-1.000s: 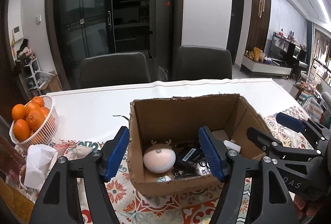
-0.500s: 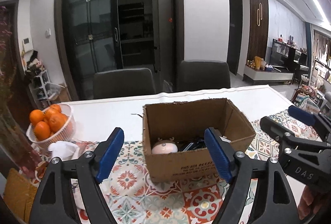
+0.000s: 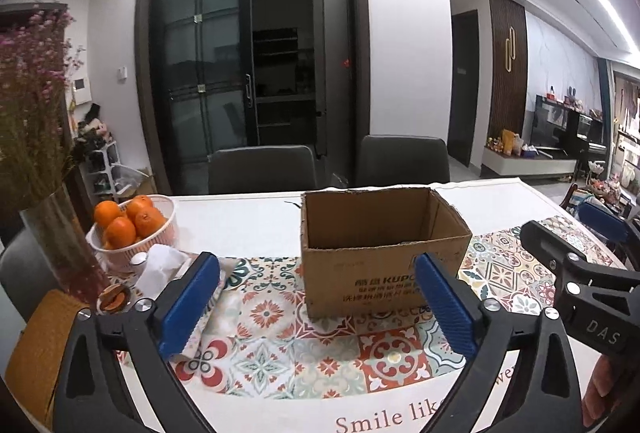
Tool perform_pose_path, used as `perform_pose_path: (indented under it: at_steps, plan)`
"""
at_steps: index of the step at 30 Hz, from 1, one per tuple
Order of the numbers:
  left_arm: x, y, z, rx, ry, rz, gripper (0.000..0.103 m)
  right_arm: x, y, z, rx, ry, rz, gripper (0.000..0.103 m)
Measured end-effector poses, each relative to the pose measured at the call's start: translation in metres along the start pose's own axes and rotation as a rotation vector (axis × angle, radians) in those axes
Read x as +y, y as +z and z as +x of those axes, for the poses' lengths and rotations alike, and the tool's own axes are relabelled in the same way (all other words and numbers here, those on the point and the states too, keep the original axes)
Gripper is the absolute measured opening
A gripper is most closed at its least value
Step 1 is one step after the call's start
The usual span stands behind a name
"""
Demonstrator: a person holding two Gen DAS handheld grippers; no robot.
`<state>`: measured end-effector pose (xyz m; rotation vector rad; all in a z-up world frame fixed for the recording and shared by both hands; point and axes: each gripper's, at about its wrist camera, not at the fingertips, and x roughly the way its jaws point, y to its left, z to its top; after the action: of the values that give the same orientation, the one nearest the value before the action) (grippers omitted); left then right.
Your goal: Organize rigid objects
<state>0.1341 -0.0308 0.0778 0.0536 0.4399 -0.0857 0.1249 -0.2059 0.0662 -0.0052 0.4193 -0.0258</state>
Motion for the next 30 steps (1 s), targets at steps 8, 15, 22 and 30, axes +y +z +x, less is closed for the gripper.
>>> perform_pose_path:
  at_steps: [8, 15, 22, 30]
  plan:
    - [-0.001, -0.020, -0.027, -0.030, 0.075, 0.018, 0.103, 0.001, -0.016, -0.027, -0.016, -0.024, 0.003, 0.096]
    - [-0.001, -0.029, -0.035, -0.012, 0.077, -0.006, 0.103, -0.001, -0.027, -0.033, 0.005, -0.010, 0.025, 0.096]
    - [0.002, -0.037, -0.043, -0.004, 0.068, -0.025, 0.103, 0.002, -0.035, -0.036, 0.018, 0.004, 0.025, 0.096]
    - [0.005, -0.040, -0.049, -0.018, 0.083, -0.030, 0.103, 0.006, -0.035, -0.040, 0.004, -0.009, 0.007, 0.096]
